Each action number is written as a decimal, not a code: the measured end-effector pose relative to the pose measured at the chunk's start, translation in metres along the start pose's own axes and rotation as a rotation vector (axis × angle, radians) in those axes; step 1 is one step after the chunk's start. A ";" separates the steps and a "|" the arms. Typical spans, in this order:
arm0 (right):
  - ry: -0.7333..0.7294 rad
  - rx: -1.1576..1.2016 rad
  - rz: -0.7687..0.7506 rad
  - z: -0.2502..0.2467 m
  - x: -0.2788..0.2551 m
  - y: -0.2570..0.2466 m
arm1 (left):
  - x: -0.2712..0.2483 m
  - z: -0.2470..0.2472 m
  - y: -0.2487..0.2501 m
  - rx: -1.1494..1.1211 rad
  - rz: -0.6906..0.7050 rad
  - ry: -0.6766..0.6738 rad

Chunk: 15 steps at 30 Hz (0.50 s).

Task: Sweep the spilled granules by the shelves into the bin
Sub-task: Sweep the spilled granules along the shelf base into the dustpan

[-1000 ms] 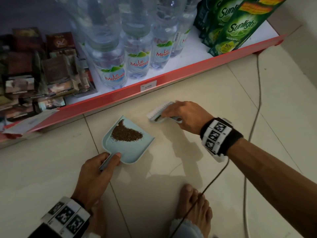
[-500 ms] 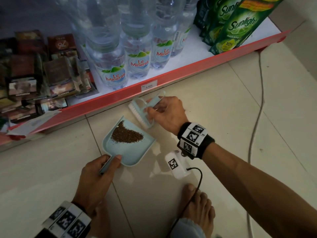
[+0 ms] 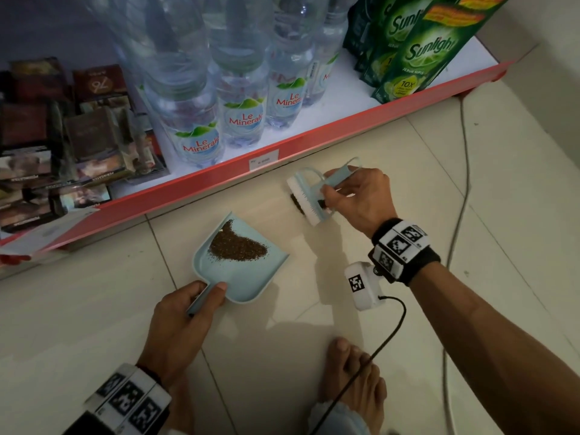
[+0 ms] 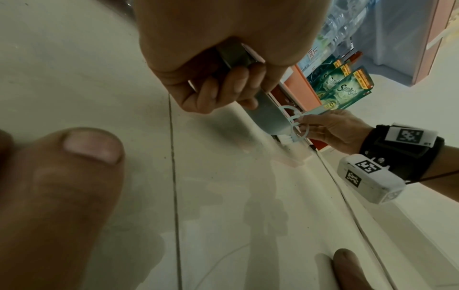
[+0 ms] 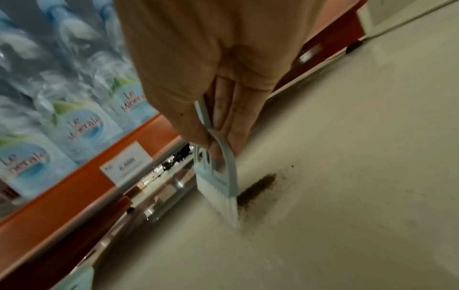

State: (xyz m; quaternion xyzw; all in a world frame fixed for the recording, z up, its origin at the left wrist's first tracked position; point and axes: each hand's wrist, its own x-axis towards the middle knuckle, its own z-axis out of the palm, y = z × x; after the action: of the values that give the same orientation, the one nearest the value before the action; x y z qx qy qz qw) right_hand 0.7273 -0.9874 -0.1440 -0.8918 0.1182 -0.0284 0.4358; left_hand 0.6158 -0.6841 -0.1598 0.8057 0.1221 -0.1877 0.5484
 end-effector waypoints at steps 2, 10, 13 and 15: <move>0.113 0.024 -0.065 -0.007 -0.001 0.001 | 0.003 0.002 0.001 0.008 0.005 -0.002; 0.187 -0.455 -0.243 0.001 -0.012 0.018 | 0.007 0.009 0.005 0.029 0.019 -0.018; 0.057 -0.472 -0.258 0.022 -0.027 0.013 | 0.008 0.011 0.007 0.035 0.024 -0.020; 0.023 -0.440 -0.314 0.033 -0.036 0.005 | 0.009 0.012 0.008 0.037 0.031 -0.027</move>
State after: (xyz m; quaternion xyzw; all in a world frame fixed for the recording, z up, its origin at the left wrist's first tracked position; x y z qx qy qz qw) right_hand 0.6967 -0.9568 -0.1661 -0.9721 -0.0135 -0.0796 0.2203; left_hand 0.6249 -0.6981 -0.1612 0.8150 0.0989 -0.1921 0.5378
